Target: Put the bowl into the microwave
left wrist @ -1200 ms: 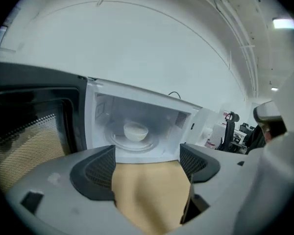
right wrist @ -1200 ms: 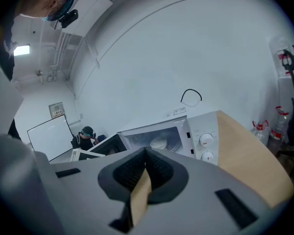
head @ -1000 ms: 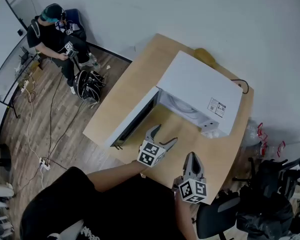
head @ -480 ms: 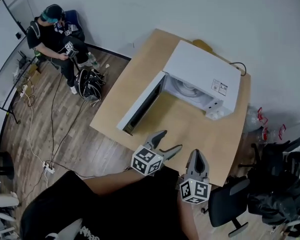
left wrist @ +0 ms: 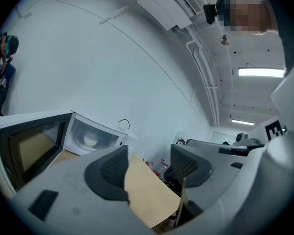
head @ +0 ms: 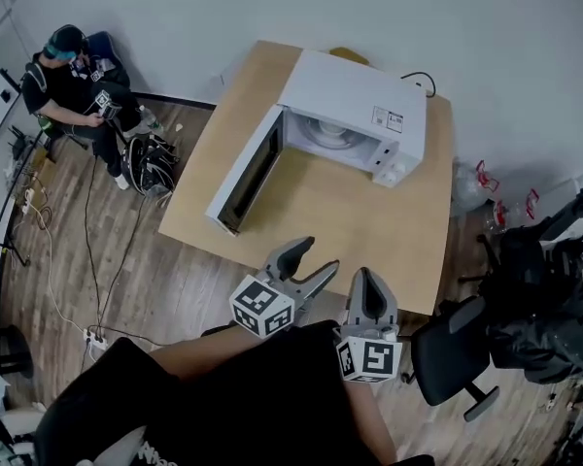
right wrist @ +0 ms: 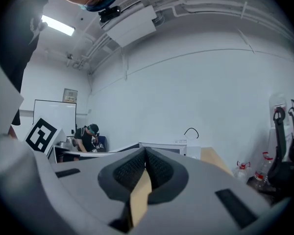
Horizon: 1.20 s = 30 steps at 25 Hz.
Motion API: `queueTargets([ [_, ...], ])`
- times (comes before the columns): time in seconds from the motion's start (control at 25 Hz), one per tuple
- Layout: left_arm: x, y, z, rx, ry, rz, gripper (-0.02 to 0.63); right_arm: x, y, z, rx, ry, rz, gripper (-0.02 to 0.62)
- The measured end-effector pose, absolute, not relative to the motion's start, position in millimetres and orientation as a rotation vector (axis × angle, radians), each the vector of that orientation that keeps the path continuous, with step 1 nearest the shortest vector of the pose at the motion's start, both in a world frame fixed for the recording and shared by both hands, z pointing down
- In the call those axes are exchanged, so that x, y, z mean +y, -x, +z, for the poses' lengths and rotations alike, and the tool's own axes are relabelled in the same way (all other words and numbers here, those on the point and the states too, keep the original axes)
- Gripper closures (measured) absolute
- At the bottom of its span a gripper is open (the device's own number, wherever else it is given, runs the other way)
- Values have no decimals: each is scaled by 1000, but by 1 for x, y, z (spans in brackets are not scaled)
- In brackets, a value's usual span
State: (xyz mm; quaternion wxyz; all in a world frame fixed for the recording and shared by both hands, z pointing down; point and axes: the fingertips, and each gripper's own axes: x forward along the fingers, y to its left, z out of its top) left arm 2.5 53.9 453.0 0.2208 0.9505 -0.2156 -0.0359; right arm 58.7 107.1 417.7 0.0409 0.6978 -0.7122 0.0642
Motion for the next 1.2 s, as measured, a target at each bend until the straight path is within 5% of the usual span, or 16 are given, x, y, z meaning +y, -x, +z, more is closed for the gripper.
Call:
queueTargets([
  [0.12, 74, 5, 440, -648, -2658, -100, 549, 123, -60, 403, -2208, -2134, 157, 535],
  [0.24, 98, 3, 435, -703, -2679, -41, 580, 145, -67, 397, -2197, -2135, 154, 535],
  [1.2, 324, 45, 412, -1130, -2757, -90, 592, 351, -38, 424, -2305, -1990, 196, 535],
])
